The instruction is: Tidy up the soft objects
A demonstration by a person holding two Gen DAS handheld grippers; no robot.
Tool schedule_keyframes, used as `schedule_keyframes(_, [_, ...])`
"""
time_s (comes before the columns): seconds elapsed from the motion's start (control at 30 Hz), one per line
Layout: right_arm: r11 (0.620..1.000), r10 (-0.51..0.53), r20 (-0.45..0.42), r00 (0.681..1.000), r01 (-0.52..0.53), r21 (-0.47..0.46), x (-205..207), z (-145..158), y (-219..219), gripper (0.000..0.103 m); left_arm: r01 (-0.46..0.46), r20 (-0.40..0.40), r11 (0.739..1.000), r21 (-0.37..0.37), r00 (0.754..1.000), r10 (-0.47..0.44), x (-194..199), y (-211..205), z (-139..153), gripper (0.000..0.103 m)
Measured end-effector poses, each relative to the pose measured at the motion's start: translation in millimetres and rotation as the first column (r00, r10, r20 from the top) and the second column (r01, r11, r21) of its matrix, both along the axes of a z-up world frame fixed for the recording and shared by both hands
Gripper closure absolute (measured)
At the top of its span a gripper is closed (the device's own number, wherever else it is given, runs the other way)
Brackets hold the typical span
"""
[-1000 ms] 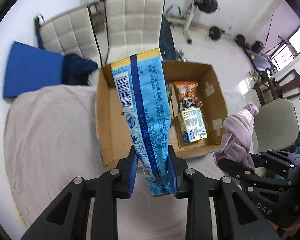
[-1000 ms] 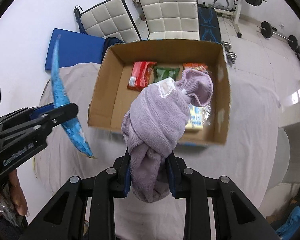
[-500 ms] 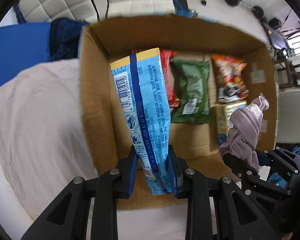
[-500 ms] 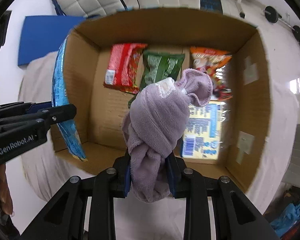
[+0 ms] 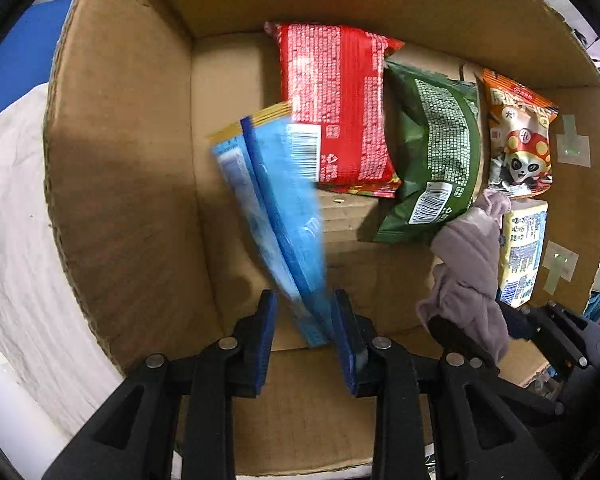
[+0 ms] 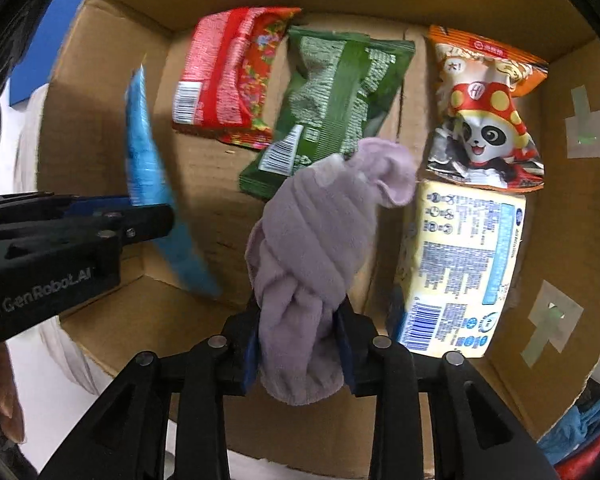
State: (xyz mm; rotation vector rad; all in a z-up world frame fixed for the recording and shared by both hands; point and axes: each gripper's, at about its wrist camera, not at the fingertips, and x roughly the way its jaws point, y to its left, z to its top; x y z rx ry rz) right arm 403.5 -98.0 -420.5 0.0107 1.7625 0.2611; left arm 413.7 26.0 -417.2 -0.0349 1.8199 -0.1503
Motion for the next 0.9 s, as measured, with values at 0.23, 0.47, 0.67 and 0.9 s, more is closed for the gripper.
schedule_keyframes(0.23, [1.0, -0.002, 0.034, 0.999, 0.003, -0.014, -4.2, 2.3, -11.3, 0.046, -0.029, 0.046, 0.999, -0.019, 0.998, 0.03, -1.5, 7.5, 22.2, 0.073])
schedule_keyframes(0.47, [0.997, -0.057, 0.103, 0.993, 0.062, -0.04, -8.2, 27.5, -27.5, 0.038, -0.058, 0.175, 0.998, -0.007, 0.983, 0.059, -18.8, 12.6, 59.0, 0.05])
schedule_keyframes(0.67, [0.991, -0.097, 0.151, 0.984, 0.11, -0.082, -17.8, 49.0, -44.9, 0.034, -0.079, 0.282, 0.997, 0.011, 0.957, 0.072, -37.5, 12.7, 80.2, 0.023])
schedule_keyframes(0.9, [0.978, -0.118, 0.233, 0.965, 0.154, -0.139, -32.4, 61.9, -67.7, 0.008, -0.095, 0.362, 0.994, 0.051, 0.93, 0.07, -46.3, 13.0, 95.3, 0.01])
